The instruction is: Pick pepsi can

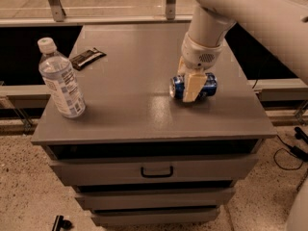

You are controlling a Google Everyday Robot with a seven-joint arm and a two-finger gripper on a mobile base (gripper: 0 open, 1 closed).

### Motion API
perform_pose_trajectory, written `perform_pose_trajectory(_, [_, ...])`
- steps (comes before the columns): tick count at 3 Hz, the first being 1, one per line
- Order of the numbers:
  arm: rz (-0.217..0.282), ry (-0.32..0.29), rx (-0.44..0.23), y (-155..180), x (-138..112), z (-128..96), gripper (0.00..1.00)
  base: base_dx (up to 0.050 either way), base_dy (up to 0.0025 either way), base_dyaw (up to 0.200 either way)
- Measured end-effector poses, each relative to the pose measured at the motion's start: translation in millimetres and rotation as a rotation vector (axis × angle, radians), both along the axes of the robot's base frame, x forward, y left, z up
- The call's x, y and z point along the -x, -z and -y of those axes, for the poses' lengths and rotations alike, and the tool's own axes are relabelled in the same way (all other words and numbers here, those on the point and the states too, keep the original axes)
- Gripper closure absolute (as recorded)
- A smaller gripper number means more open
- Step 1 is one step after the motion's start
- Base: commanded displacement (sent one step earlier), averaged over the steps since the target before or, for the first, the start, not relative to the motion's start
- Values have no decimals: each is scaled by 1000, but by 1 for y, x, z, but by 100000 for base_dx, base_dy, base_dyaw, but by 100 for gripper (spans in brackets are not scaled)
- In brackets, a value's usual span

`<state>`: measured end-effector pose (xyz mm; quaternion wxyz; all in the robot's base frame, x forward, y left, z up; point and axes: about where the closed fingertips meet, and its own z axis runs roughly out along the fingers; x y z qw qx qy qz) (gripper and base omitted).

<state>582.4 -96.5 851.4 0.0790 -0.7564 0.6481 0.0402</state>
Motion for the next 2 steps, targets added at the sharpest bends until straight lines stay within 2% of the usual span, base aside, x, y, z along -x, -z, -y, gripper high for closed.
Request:
perform_pose_trajectory(1, [28,9,-62,-29,-2,6,100,0,0,0])
perform_pose_trajectory(2, [29,9,-62,-28,-3,6,100,0,0,0])
